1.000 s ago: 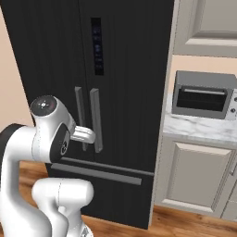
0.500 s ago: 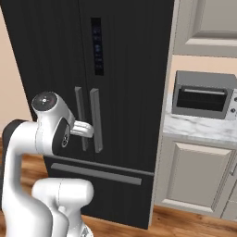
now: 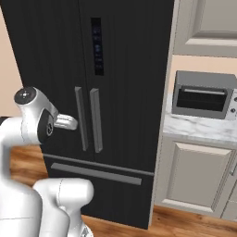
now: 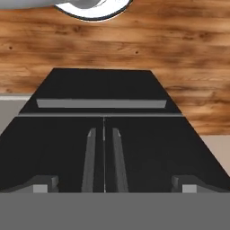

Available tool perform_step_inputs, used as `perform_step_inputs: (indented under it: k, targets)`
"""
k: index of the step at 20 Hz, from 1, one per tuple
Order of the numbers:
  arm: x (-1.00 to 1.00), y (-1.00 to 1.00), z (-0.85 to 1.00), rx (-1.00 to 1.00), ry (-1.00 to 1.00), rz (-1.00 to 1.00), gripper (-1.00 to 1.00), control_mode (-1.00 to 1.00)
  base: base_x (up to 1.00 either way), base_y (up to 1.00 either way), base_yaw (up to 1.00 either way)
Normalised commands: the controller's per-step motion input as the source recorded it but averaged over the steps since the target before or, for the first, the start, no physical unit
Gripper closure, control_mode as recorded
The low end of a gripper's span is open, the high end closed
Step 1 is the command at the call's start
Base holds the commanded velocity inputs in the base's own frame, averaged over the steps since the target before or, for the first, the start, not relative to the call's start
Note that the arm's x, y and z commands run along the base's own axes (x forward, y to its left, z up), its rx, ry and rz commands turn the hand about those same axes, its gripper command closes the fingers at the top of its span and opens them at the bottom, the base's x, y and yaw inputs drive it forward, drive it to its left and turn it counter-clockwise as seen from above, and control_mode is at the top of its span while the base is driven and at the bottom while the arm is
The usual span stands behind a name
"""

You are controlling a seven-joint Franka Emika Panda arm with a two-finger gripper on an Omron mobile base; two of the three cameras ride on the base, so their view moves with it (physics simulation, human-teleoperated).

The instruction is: Place one of the steaks on the plate and the other in the bowl. Then place the bowl in the fridge.

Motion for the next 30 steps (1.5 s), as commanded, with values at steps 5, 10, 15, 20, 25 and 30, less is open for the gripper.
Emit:
perform_step_inputs:
  k: [5,10,15,20,25,30]
  targets:
    - [0.47,0.22,-0.05,0.00,-0.09,0.00,-1.00,-1.00,0.00,0.00,0.00]
    - [0.50,0.01,-0.03,0.00,-0.31,0.00,-1.00,-1.00,0.00,0.00,0.00]
    - [0.56,0.00,-0.06,0.00,-0.22,0.00,-1.00,-1.00,0.00,0.00,0.00]
    - [0.73,0.00,0.00,0.00,-0.01,0.00,-1.00,-1.00,0.00,0.00,0.00]
    - [0.75,0.05,0.00,0.00,0.00,0.00,-1.00,-1.00,0.00,0.00,0.00]
    - [0.68,0.20,0.00,0.00,0.00,0.00,-1.00,-1.00,0.00,0.00,0.00]
